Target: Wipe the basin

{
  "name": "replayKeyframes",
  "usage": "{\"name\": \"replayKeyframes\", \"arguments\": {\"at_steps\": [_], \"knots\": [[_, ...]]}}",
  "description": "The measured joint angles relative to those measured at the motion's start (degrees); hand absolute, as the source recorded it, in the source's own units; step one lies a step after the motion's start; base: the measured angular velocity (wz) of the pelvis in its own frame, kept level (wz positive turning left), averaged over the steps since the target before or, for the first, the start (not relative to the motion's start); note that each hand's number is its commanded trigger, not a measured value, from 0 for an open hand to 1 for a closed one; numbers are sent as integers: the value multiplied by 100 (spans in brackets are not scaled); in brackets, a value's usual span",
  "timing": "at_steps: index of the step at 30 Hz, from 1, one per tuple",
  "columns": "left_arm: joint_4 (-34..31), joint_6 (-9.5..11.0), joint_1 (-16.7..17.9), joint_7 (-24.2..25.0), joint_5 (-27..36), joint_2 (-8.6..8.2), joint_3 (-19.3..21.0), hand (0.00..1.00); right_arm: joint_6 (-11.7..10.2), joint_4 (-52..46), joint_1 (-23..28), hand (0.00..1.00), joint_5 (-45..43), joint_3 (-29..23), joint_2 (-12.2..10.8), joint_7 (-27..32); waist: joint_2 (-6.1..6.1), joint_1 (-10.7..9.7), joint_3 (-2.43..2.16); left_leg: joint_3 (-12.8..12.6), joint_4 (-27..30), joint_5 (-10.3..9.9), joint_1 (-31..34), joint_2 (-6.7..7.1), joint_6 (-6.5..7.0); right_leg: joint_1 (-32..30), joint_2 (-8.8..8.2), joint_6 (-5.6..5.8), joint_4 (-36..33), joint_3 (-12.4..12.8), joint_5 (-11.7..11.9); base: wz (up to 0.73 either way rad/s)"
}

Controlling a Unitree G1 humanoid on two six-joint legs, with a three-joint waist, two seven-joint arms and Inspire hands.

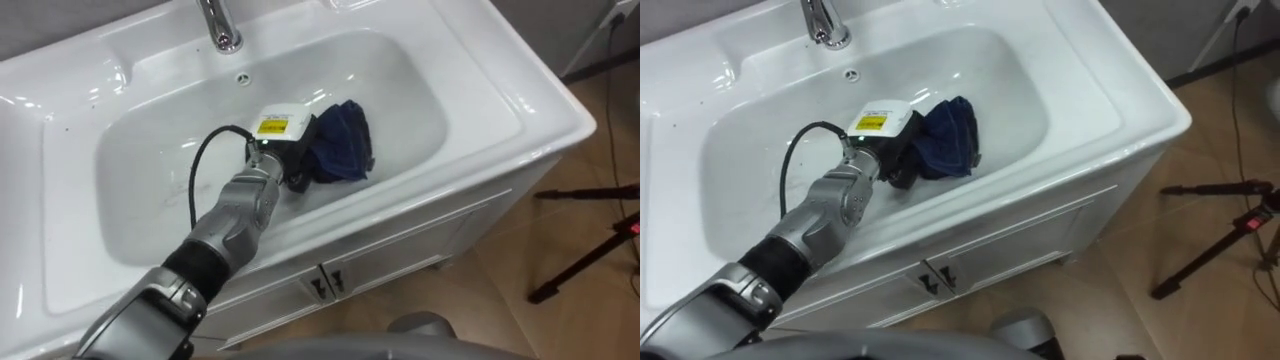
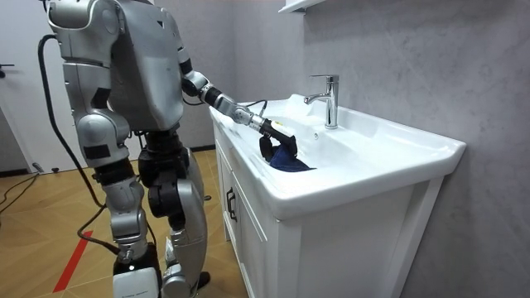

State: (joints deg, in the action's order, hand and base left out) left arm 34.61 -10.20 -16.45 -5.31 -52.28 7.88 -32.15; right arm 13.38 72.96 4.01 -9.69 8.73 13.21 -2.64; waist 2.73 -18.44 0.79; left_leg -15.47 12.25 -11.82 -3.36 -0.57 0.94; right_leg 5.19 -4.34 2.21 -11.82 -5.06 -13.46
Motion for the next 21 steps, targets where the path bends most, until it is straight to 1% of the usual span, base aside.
{"name": "replayKeyframes", "arguments": {"at_steps": [2, 5, 7, 9, 11, 13, 14, 15, 16, 17, 18, 19, 20, 21], "knots": [[-50, -25, 53, -1, -81, 0, 25, 100, 24, -8, -1, 0, -32, -1, -1, -2, -3, 2, -2, -9, -10, 0, -4, 2, 0, -2, 1, 0, 6, 13, 0, -2], [-145, -116, 141, 0, -235, 0, 44, 100, 48, 2, 6, 0, -63, -11, -1, -3, -27, 4, -16, -13, -17, 0, -5, 2, 0, -5, 2, 0, 15, 19, 0, -1], [-90, -120, 133, 1, -247, 5, 65, 100, 54, -3, 13, 0, -125, -172, 4, -2, -26, 6, -39, -11, -15, 0, -7, 2, 0, 1, 5, -2, 19, 20, 2, 0], [-39, -130, 127, 12, -248, 13, 96, 100, 67, -13, 9, 0, -157, -259, 8, 0, -14, 10, -47, -6, -13, 0, -7, -1, -1, 7, 7, -3, 21, 20, 3, 0], [47, -129, 181, 31, -278, 21, 194, 100, 123, -40, 5, 0, -188, -382, 7, 2, 14, 72, -59, -4, -12, -1, -5, -10, -1, 6, 17, -11, 21, 30, 7, 0], [83, -129, 252, 53, -449, 96, 316, 100, 125, -42, 13, 0, -189, -512, 7, 11, 28, 97, -66, 6, -13, 3, -21, -17, -7, 41, 28, -20, 28, 19, 12, 2], [88, -128, 319, 61, -568, 215, 344, 100, 125, -77, 53, 0, -192, -621, 17, 20, 44, 127, -74, 26, -12, 3, -33, -18, -9, 81, 34, -24, 56, 9, 14, 0], [88, -133, 437, 63, -755, 311, 478, 100, 131, -192, 118, 0, -192, -785, 43, 50, 102, 158, -110, 26, -6, 2, -34, -26, -10, 85, 42, -32, 109, 7, 31, 0], [81, -165, 566, 59, -905, 429, 639, 100, 115, -251, 138, 0, -217, -868, 80, 89, 166, 185, -120, 17, -7, 2, -32, -28, -10, 78, 44, -33, 109, 16, 35, -4], [83, -171, 631, 45, -989, 508, 697, 100, 109, -262, 136, 0, -231, -889, 100, 99, 194, 209, -117, 14, -13, 2, -38, -28, -10, 79, 45, -33, 107, 23, 35, -9], [89, -180, 770, -12, -1156, 669, 841, 100, 90, -276, 139, 0, -240, -917, 136, 124, 243, 288, -110, 8, -50, 11, -45, -29, -23, 83, 45, -40, 104, 30, 41, -6], [87, -183, 930, -91, -1325, 795, 1102, 100, 36, -279, 153, 0, -329, -1072, 141, 127, 275, 357, -111, 9, -77, 20, -44, -32, -37, 74, 55, -44, 111, 23, 43, -3], [81, -186, 1001, -141, -1396, 864, 1225, 100, 20, -279, 162, 0, -392, -1160, 144, 127, 289, 397, -111, 10, -93, 22, -42, -36, -41, 67, 63, -47, 118, 24, 45, 0], [51, -188, 1125, -236, -1559, 1007, 1419, 100, -24, -282, 179, 0, -432, -1255, 169, 136, 313, 489, -113, 13, -106, 25, -42, -41, -47, 58, 69, -53, 124, 18, 48, 3]]}}
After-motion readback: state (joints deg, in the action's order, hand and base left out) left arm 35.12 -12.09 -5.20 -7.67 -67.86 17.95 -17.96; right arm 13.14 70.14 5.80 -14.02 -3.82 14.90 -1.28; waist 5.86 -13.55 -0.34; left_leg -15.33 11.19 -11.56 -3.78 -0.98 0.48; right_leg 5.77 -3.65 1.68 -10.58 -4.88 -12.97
